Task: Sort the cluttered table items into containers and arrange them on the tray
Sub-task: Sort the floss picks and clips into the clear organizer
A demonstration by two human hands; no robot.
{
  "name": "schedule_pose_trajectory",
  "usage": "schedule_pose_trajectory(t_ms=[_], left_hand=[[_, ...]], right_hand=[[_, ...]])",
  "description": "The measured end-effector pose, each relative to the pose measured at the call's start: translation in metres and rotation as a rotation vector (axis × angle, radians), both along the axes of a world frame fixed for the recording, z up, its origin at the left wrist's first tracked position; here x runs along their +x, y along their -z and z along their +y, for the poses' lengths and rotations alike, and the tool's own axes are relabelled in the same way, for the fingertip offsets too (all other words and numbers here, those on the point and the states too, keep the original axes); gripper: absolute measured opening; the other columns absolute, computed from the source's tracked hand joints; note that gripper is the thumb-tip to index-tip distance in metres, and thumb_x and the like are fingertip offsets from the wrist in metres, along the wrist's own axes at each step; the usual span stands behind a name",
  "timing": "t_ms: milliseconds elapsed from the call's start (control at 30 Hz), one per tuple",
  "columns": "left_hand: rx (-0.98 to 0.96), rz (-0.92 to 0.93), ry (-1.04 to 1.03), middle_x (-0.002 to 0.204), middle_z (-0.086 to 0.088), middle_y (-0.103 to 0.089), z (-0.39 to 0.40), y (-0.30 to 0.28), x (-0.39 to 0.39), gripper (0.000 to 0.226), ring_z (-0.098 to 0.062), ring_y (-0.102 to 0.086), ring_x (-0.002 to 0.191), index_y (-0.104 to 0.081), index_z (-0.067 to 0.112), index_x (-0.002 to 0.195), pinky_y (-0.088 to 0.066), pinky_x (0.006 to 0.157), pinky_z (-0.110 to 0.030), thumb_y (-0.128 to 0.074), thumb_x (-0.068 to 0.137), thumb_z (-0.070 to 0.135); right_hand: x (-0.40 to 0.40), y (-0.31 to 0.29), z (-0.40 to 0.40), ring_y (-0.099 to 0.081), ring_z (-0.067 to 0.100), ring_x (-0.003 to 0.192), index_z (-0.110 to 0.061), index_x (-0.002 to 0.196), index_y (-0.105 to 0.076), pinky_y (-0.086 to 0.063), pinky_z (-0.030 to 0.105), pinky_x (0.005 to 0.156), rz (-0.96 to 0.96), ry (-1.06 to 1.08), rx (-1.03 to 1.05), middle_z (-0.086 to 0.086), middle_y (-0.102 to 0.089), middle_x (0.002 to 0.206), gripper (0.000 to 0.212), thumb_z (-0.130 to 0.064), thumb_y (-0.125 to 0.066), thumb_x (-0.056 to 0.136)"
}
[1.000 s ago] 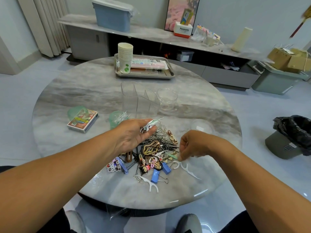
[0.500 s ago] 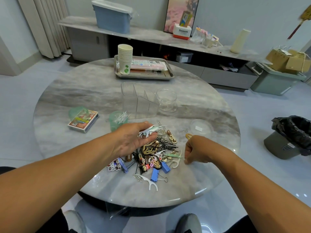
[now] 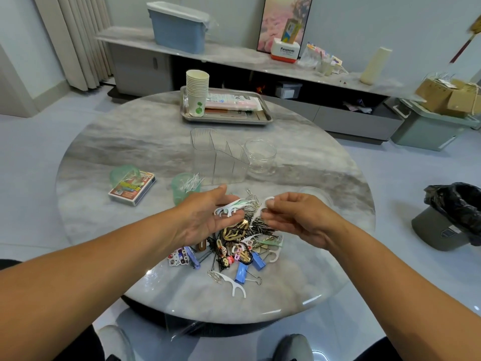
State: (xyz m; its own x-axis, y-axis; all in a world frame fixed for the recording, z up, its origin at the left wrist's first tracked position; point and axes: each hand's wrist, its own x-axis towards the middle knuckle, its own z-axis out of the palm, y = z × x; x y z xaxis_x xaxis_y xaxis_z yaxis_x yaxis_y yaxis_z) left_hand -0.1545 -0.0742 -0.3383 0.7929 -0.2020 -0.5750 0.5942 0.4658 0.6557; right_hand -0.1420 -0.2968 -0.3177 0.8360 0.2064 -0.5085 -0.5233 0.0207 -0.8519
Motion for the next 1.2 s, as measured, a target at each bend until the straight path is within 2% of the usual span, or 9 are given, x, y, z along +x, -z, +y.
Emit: schedule_pose_trajectory(t_ms=[100, 333, 433, 567, 700, 767, 867, 967, 1200], left_hand=[[-0.018, 0.008, 0.044, 0.121, -0.03, -0.063, -0.004, 0.0, -0.003, 0.05, -0.034, -0.071, 0.103, -0.066, -0.011, 0.116, -0.063, 0.08, -0.037, -0.047, 0.106, 0.035], [-0.017, 0.001, 0.012, 0.123, -0.025, -0.063, -0.01, 0.003, -0.002, 0.047, -0.033, -0.071, 0.101, -0.061, -0.01, 0.117, -0.063, 0.081, -0.04, -0.05, 0.105, 0.034], [-0.026, -0.009, 0.061, 0.127, -0.026, -0.061, -0.01, 0.004, -0.002, 0.051, -0.027, -0.065, 0.1, -0.065, -0.009, 0.116, -0.062, 0.084, -0.038, -0.043, 0.108, 0.036], [-0.087, -0.037, 0.068, 0.121, -0.022, -0.064, -0.009, -0.002, 0.0, 0.041, -0.022, -0.063, 0.091, -0.066, -0.006, 0.12, -0.059, 0.074, -0.026, -0.045, 0.107, 0.027], [-0.085, -0.049, -0.033, 0.121, -0.024, -0.066, -0.002, -0.001, 0.004, 0.021, -0.026, -0.072, 0.091, -0.068, -0.009, 0.114, -0.063, 0.075, -0.03, -0.057, 0.098, 0.0], [-0.052, -0.044, -0.048, 0.116, -0.026, -0.067, 0.001, -0.001, 0.006, 0.02, -0.026, -0.072, 0.089, -0.068, -0.009, 0.113, -0.063, 0.075, -0.029, -0.057, 0.097, -0.003], [-0.021, -0.049, -0.046, 0.108, -0.025, -0.069, 0.005, -0.002, 0.007, 0.02, -0.02, -0.071, 0.079, -0.067, -0.006, 0.114, -0.062, 0.068, -0.024, -0.057, 0.097, -0.003], [0.002, -0.052, -0.02, 0.103, -0.022, -0.071, 0.005, -0.004, 0.006, 0.021, -0.016, -0.069, 0.071, -0.066, -0.005, 0.116, -0.058, 0.06, -0.021, -0.056, 0.098, -0.002], [0.024, -0.039, 0.025, 0.095, -0.016, -0.063, 0.001, -0.007, 0.003, 0.023, -0.014, -0.058, 0.07, -0.058, -0.005, 0.122, -0.053, 0.053, -0.019, -0.047, 0.104, 0.003]], right_hand=[[-0.006, -0.004, 0.015, -0.076, 0.026, 0.079, -0.003, 0.088, -0.07, -0.063, 0.028, 0.066, -0.219, 0.059, -0.01, 0.02, -0.075, 0.089, 0.012, -0.008, -0.079, 0.083], [-0.02, -0.007, 0.033, -0.063, 0.015, 0.07, -0.019, 0.085, -0.076, -0.054, 0.039, 0.063, -1.281, -0.169, -0.837, -0.006, -0.067, 0.08, 0.005, -0.021, -0.08, 0.087], [-0.027, 0.001, 0.042, -0.065, 0.023, 0.074, -0.018, 0.09, -0.079, -0.049, 0.041, 0.069, -1.505, -0.341, -1.093, -0.001, -0.07, 0.083, 0.006, -0.023, -0.079, 0.088], [-0.028, 0.004, 0.045, -0.066, 0.017, 0.09, -0.026, 0.098, -0.08, -0.04, 0.039, 0.092, -1.404, -0.472, -1.122, -0.01, -0.075, 0.096, 0.021, -0.038, -0.063, 0.099], [-0.019, -0.008, 0.032, -0.063, -0.003, 0.081, -0.032, 0.095, -0.076, -0.047, 0.025, 0.078, -1.181, -0.194, -0.841, -0.02, -0.07, 0.088, 0.009, -0.038, -0.069, 0.093], [-0.006, -0.012, 0.011, -0.061, -0.007, 0.074, -0.037, 0.095, -0.074, -0.044, 0.019, 0.067, -0.859, -0.349, -0.879, -0.021, -0.067, 0.085, 0.009, -0.035, -0.078, 0.087], [-0.001, 0.004, -0.012, -0.06, -0.005, 0.078, -0.032, 0.108, -0.074, -0.048, 0.025, 0.074, -0.518, -0.746, -1.145, -0.018, -0.069, 0.101, 0.035, -0.035, -0.089, 0.076], [-0.002, 0.024, -0.015, -0.059, 0.009, 0.091, -0.032, 0.115, -0.071, -0.05, 0.028, 0.081, -0.515, -0.742, -1.209, -0.011, -0.066, 0.111, 0.048, -0.038, -0.091, 0.071], [0.002, 0.032, -0.017, -0.059, -0.001, 0.065, -0.026, 0.09, -0.074, -0.042, 0.014, 0.056, -0.48, -0.675, -1.079, -0.012, -0.069, 0.077, 0.023, -0.028, -0.09, 0.075]])
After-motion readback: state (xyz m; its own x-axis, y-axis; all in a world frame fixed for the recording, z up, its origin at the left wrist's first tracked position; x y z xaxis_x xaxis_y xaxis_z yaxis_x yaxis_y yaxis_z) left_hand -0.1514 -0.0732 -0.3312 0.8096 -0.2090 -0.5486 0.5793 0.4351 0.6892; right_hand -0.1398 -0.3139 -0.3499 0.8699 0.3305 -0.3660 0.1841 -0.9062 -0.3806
